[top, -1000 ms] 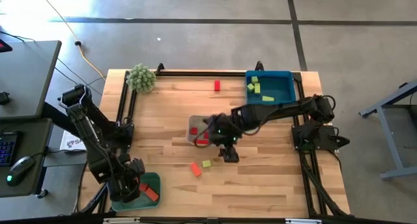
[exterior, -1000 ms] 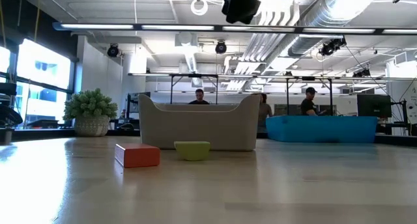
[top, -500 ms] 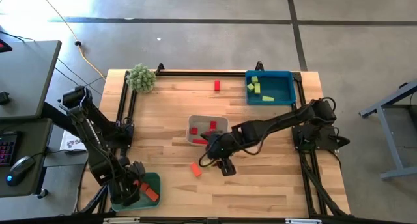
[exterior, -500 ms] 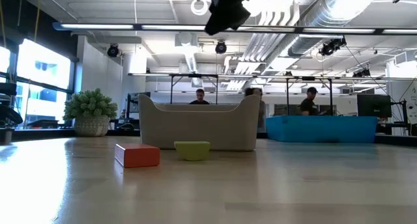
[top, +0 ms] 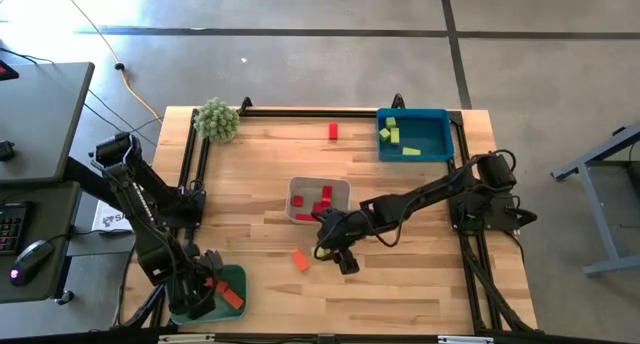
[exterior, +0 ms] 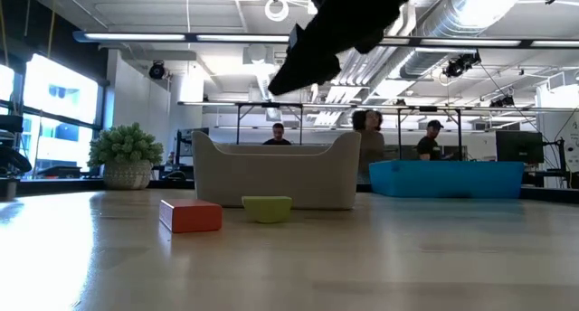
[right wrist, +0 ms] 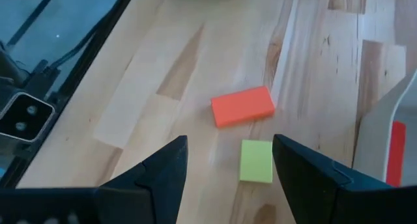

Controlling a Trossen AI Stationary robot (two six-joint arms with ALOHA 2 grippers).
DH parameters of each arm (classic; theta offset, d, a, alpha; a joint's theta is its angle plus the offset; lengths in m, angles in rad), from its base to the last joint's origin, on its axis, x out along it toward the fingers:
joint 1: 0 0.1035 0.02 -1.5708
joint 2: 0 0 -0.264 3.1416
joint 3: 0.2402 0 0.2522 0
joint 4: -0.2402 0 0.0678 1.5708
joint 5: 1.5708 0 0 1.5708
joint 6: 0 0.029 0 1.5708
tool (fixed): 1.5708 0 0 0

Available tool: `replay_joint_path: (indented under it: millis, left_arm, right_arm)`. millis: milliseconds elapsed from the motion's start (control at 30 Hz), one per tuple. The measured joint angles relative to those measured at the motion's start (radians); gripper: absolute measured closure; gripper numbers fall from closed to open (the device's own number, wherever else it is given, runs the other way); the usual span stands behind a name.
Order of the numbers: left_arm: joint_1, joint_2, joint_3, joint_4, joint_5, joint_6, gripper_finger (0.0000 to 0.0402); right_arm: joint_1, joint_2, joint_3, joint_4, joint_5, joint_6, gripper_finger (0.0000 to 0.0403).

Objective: Sort & place blocks by color
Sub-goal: Put the green wooden block into the blue bin

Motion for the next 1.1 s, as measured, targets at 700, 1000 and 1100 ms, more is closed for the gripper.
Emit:
replay_joint_path:
  millis: [700,1000,1100]
  left_arm:
    - [0.048,-0.006,0.141,-0.024,-0.142,0.146,0.0211]
    - [0.16,-0.066,0.161,-0.048,-0.315,0.288,0.0211]
    - [0.2,-0.091,0.161,-0.05,-0.369,0.341,0.0211]
  right_arm:
    - [-0.001,0.116,-0.075,0.203,0.009,0.005,0.019]
    - [-0.023,0.171,-0.075,0.232,0.036,0.067,0.019]
    - [-0.029,0.175,-0.075,0.232,0.058,0.083,0.019]
